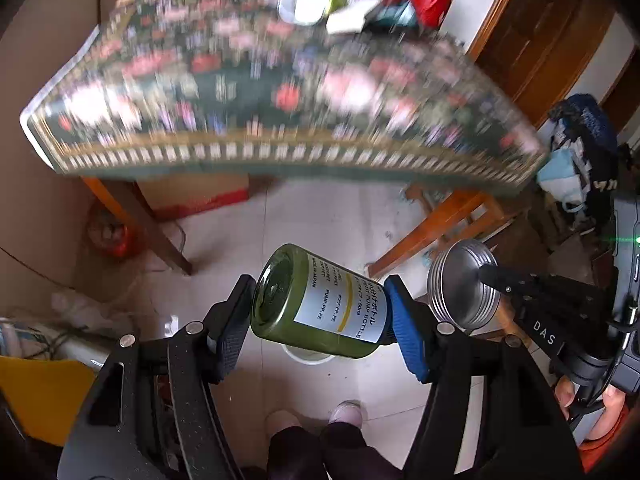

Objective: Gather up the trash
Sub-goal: 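Carry the jar and the tin lid down toward the white bucket with both tools, then open the right tool over the bucket while the left tool drops the jar in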

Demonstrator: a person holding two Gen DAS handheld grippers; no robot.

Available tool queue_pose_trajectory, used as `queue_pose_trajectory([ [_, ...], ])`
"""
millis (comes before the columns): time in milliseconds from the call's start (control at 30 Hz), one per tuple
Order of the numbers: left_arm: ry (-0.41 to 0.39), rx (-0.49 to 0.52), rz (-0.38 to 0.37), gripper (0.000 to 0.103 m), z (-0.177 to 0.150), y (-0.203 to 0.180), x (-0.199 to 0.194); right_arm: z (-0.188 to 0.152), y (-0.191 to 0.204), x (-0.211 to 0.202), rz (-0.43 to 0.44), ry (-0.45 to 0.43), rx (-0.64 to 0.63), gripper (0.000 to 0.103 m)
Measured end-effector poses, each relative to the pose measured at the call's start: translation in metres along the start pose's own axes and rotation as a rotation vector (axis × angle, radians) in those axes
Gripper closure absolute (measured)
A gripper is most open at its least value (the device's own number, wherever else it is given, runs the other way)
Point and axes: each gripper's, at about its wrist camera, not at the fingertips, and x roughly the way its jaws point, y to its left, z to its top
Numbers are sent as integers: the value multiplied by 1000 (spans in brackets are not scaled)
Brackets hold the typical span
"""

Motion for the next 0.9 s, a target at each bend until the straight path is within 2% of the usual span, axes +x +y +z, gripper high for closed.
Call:
queue_pose_trajectory([
  [300,90,-19,17,39,-57,27,128,-53,-12,146,22,126,-15,100],
  [500,157,-40,3,39,-88,38,194,-67,-18,203,52,166,7,99],
  [600,179,-41,-2,39,-98,39,217,-72,-21,221,104,193,24,98],
  [700,190,-34,-8,39,-103,39,232,-77,-19,233,127,218,29,92],
  [733,194,-34,-9,39,-104,38,236,-78,-20,237,126,225,26,87],
  [767,200,-35,-11,39,-105,38,241,-79,-22,240,118,232,25,77],
  [833,208,-39,-14,39,-105,38,248,-82,-27,241,110,232,37,69],
  [900,213,-40,-21,39,-104,38,253,-82,-33,239,107,232,50,69],
])
